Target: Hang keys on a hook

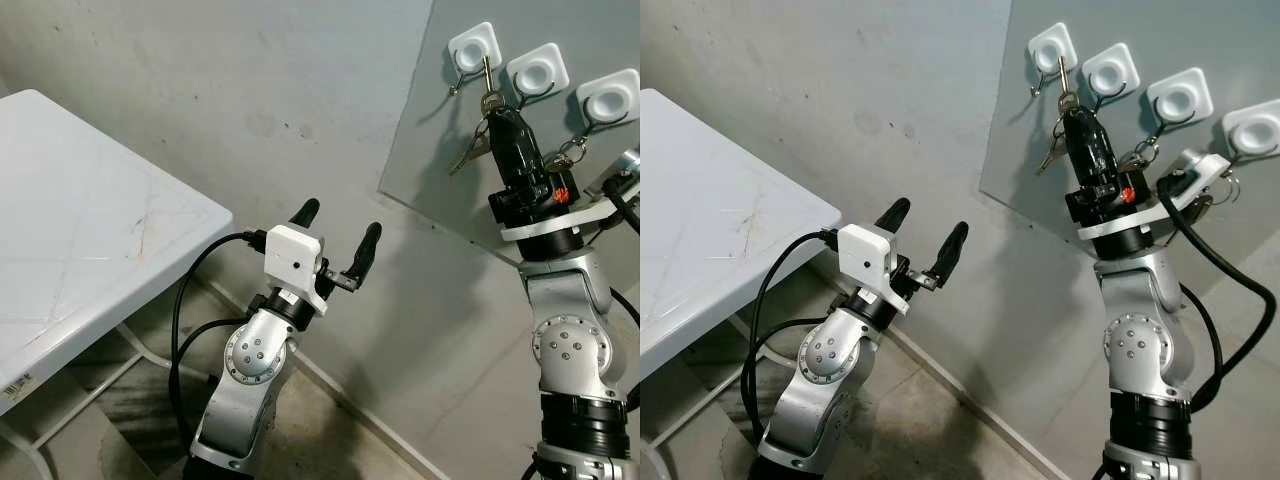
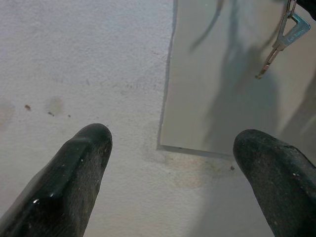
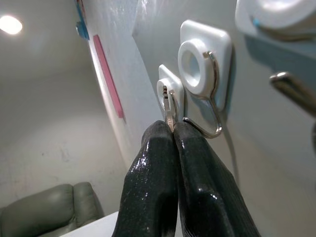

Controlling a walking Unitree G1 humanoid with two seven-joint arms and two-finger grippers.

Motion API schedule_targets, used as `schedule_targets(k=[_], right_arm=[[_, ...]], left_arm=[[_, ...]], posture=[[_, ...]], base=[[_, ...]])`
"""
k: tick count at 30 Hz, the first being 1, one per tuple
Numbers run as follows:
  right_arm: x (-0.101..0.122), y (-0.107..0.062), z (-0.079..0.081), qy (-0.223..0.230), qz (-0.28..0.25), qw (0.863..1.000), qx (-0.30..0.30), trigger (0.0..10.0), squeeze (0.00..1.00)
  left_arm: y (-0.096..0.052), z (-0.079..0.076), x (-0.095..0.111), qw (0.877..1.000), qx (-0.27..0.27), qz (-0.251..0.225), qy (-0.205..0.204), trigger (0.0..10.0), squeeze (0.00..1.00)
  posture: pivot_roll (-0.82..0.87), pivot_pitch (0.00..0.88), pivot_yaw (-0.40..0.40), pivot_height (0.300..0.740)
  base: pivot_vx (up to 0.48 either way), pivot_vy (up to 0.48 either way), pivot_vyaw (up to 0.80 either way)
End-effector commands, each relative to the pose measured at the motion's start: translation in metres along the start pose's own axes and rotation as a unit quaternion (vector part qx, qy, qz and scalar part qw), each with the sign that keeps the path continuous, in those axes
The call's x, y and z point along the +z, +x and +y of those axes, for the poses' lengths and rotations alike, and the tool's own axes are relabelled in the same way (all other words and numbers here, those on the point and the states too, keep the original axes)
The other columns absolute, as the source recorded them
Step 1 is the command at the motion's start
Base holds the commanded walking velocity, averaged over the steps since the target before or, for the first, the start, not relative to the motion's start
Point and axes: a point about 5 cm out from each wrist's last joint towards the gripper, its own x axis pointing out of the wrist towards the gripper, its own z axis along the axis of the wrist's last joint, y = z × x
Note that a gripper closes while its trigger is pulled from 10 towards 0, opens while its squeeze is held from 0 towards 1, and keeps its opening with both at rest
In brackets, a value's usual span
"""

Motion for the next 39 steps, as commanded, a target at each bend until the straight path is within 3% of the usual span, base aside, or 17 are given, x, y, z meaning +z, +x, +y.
schedule_targets(k=[1, 15, 20, 28, 39], right_arm=[[0.01, 0.0, 0.003, -0.004, -0.015, 1.0, 0.006, 10.0, 0.0], [0.019, 0.003, 0.007, 0.017, -0.036, 0.999, 0.012, 10.0, 0.0], [0.011, -0.008, 0.003, 0.009, -0.001, 1.0, 0.009, 10.0, 0.0], [0.013, -0.017, -0.003, 0.001, -0.005, 1.0, -0.014, 10.0, 0.0], [0.022, -0.001, 0.0, 0.0, -0.025, 1.0, 0.005, 10.0, 0.0]], left_arm=[[0.004, -0.009, 0.003, 1.0, -0.015, -0.01, -0.012, 10.0, 0.0], [0.003, -0.009, 0.004, 1.0, -0.013, -0.01, -0.013, 10.0, 0.0], [0.003, -0.009, 0.004, 1.0, -0.013, -0.011, -0.012, 10.0, 0.0], [0.003, -0.008, 0.004, 1.0, -0.015, -0.012, -0.012, 10.0, 0.0], [0.004, -0.01, 0.004, 1.0, -0.016, -0.012, -0.013, 10.0, 0.0]], posture=[[-0.05, 0.043, -0.051, 0.74], [-0.05, 0.05, -0.056, 0.74], [-0.05, 0.051, -0.056, 0.74], [-0.05, 0.052, -0.051, 0.74], [-0.05, 0.051, -0.056, 0.74]], base=[[0.0, 0.0, 0.0], [0.0, 0.0, 0.0], [0.0, 0.0, 0.0], [0.0, 0.0, 0.0], [0.0, 0.0, 0.0]])
